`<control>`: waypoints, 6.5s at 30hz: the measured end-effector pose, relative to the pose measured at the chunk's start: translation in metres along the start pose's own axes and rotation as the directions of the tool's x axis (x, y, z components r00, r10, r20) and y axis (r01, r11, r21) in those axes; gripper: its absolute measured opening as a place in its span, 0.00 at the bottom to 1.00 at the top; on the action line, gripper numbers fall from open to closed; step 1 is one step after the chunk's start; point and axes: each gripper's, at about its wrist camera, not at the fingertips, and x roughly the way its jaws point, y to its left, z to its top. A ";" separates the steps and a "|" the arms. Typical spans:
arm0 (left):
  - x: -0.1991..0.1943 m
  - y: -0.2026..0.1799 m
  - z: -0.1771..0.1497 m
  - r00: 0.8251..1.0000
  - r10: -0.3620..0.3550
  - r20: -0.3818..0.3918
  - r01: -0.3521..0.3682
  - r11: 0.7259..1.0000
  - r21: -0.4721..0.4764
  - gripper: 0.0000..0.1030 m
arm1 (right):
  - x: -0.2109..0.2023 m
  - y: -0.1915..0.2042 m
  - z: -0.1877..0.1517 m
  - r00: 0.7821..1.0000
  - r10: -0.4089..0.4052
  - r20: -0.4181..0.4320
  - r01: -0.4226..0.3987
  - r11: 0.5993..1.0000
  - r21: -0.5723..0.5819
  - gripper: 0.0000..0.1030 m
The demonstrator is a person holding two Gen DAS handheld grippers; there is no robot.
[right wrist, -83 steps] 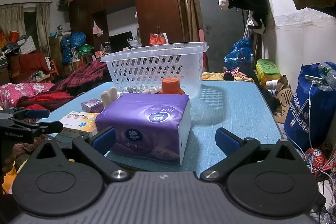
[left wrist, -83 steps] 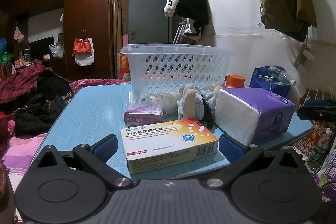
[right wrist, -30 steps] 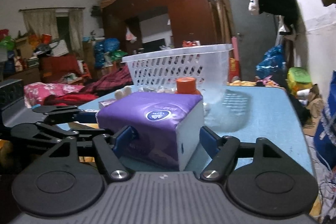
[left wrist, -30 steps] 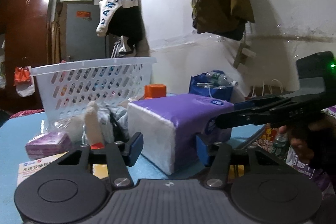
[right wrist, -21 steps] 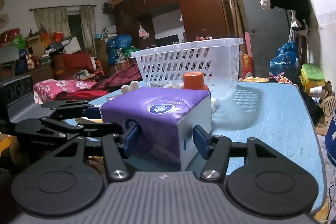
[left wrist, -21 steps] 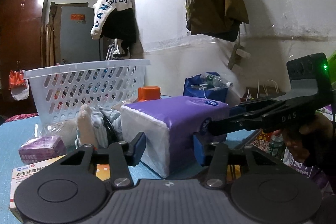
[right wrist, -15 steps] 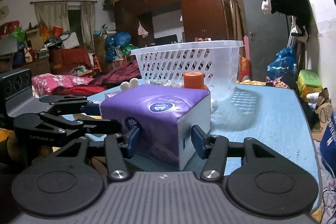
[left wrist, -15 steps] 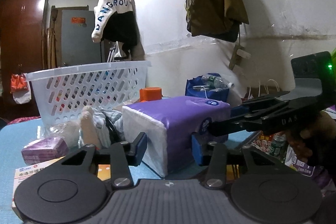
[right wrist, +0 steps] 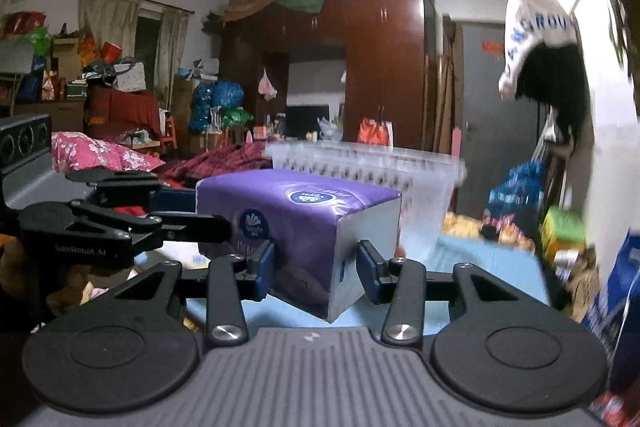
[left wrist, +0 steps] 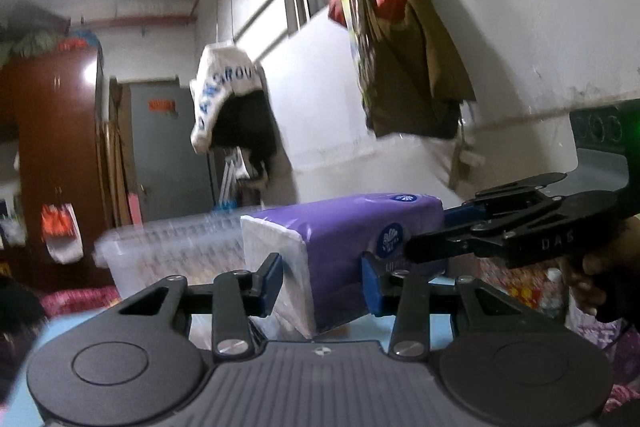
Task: Organize objects
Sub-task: 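Lift the tissue pack with both grippers and carry it over the basket, then open both grippers to drop the tissue pack into the basket, then close both grippers on the white plush toy, then lift the plush toy with both grippers and carry it over the basket, then open both grippers to drop the plush toy into the basket, then grasp the purple medicine box with the left gripper while the right grasps the orange-capped bottle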
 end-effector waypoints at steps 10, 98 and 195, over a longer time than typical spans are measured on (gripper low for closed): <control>0.071 0.078 0.096 0.998 0.065 0.013 -0.065 0.998 0.027 0.44 | 0.078 -0.043 0.103 0.999 0.021 0.029 -0.020 0.999 -0.030 0.46; 0.077 0.075 -0.043 0.955 0.044 -0.295 -0.113 0.968 -0.224 0.18 | 0.105 0.002 -0.023 0.985 -0.038 -0.170 0.079 0.967 0.244 0.14; 0.073 0.138 -0.058 0.856 0.130 -0.501 -0.233 0.961 -0.148 0.82 | 0.113 -0.069 -0.044 0.950 0.015 -0.312 0.076 0.958 0.277 0.76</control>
